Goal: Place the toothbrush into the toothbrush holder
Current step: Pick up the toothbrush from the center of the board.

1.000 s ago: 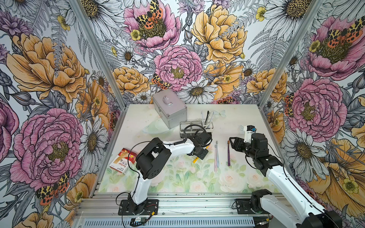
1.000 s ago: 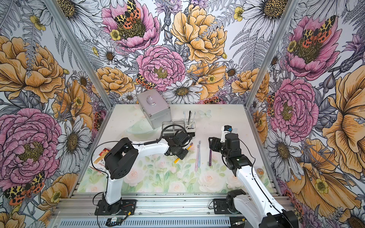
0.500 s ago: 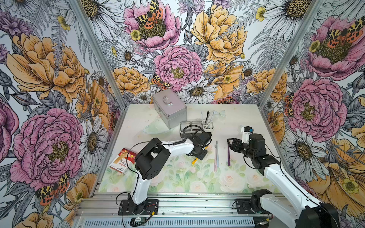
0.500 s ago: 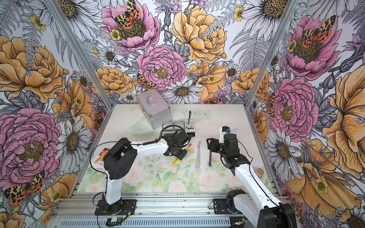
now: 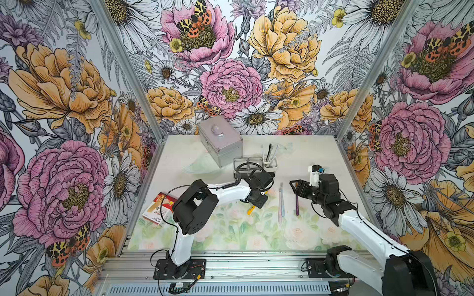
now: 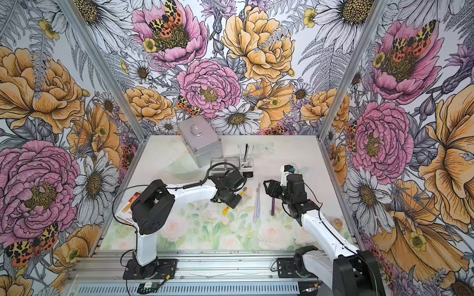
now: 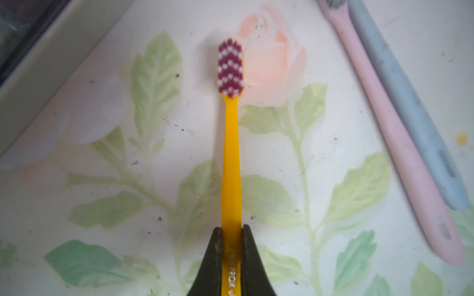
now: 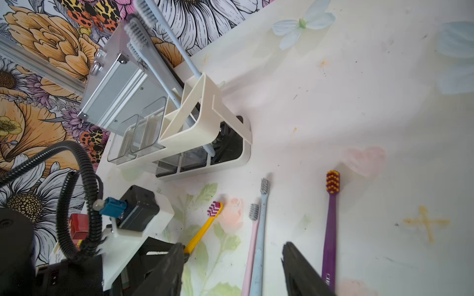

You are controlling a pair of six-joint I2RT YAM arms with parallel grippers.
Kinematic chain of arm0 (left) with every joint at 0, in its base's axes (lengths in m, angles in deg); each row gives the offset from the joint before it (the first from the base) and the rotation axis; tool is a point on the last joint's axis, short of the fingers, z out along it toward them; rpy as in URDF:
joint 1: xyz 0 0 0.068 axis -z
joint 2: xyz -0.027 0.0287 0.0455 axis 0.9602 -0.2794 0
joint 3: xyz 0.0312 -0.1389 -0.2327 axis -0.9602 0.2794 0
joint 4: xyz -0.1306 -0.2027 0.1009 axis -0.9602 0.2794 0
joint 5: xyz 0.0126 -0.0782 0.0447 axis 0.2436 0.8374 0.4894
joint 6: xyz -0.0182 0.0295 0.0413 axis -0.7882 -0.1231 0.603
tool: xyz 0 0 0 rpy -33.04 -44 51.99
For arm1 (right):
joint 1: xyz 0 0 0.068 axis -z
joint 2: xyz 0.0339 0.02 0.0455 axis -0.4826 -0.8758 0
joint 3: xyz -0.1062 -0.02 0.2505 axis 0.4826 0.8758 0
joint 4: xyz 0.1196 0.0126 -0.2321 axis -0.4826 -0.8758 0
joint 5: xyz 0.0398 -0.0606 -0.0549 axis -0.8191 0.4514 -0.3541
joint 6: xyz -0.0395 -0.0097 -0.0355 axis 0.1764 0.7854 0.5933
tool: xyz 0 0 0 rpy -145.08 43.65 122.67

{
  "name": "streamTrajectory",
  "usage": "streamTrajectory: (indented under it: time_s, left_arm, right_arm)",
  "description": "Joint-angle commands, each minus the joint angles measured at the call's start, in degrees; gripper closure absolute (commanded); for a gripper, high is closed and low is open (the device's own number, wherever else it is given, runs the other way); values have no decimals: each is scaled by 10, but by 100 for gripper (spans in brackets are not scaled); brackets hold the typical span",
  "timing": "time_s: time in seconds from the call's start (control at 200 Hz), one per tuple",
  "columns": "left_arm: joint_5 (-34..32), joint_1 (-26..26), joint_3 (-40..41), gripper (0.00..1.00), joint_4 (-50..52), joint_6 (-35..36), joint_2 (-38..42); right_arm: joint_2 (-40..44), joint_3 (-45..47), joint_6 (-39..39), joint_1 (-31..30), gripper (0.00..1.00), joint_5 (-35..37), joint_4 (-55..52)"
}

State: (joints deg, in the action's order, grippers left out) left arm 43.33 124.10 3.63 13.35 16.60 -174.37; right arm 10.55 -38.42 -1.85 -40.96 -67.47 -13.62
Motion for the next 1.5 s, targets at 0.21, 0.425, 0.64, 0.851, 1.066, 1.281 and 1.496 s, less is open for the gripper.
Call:
streamTrajectory:
  time_s: [0.21, 0.425, 0.64, 0.851, 1.066, 1.281, 1.496]
  left_arm:
    - [-6, -11, 8, 100, 6, -11, 61]
    - [-16, -6, 6, 100, 5, -23, 106]
    - [-23, 12, 5, 100, 5, -37, 155]
    - [-23, 35, -6, 100, 5, -34, 173]
    - [-34, 50, -13, 100, 5, -30, 175]
    - [-45, 57, -26, 100, 4, -25, 168]
    - [-46, 60, -40, 100, 4, -19, 162]
  right_arm:
    - [-18, -11, -12, -34, 38, 3, 34]
    - [-36, -11, -33, -51, 38, -9, 69]
    - [-48, -18, -54, -64, 38, -23, 101]
    - [-55, -37, -56, -73, 39, -27, 110]
    - [-70, -51, -68, -82, 39, -41, 141]
    - [-100, -69, -71, -94, 42, -48, 145]
    - [-111, -72, -84, -100, 44, -52, 162]
